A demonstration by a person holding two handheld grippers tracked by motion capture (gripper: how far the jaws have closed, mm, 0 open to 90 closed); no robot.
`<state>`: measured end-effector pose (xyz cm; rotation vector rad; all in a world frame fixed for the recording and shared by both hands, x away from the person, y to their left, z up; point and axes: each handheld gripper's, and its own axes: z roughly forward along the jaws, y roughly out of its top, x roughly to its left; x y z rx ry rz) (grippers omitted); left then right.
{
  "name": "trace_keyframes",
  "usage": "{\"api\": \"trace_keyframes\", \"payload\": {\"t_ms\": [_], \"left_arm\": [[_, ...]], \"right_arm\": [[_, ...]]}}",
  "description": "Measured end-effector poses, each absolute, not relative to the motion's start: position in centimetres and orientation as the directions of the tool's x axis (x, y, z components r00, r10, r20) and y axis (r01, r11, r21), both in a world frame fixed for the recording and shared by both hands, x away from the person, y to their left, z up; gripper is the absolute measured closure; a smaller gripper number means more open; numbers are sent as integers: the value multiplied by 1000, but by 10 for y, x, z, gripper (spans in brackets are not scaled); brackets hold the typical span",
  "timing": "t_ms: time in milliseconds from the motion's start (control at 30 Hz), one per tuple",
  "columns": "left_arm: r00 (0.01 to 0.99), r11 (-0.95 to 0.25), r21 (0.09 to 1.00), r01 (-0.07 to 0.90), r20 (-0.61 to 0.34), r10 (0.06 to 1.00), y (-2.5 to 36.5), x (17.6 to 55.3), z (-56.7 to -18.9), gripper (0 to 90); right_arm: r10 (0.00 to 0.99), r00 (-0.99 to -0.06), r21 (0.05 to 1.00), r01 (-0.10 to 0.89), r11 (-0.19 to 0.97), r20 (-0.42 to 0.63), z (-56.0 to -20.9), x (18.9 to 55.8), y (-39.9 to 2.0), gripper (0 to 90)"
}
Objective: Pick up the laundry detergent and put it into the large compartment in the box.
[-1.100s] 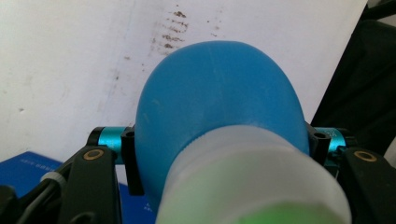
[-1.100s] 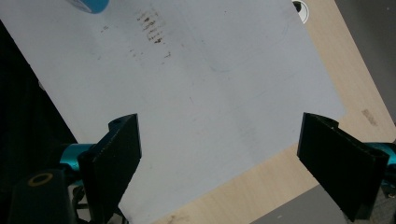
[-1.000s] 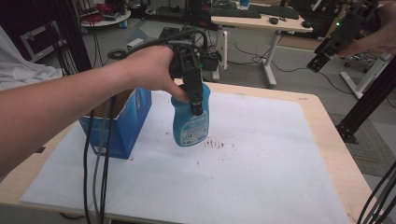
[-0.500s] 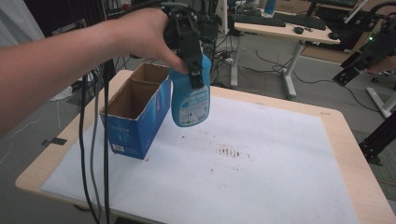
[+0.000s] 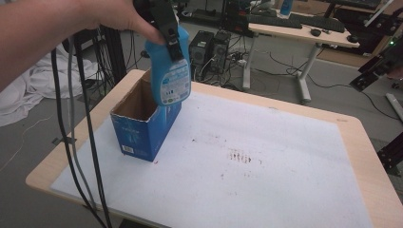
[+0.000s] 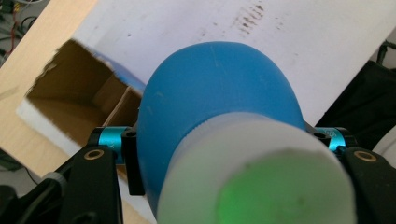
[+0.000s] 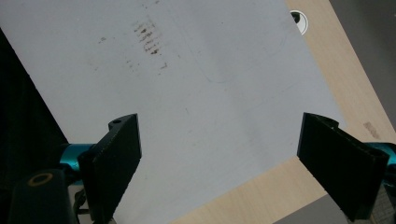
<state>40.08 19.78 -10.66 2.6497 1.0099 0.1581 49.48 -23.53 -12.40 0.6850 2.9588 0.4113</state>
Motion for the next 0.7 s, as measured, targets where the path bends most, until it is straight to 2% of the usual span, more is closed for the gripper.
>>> {"api": "trace_keyframes", "payload": {"t_ms": [367, 700], "left_arm": [[526, -495, 308, 813, -23, 850, 246, 410, -113, 375], [524, -497, 279, 822, -27, 852, 258, 412, -138, 376]], "right_arm": [[441, -897, 275, 420, 865, -16, -124, 495, -236, 130], [445, -895, 267, 426, 864, -12, -125, 496, -234, 130]]}}
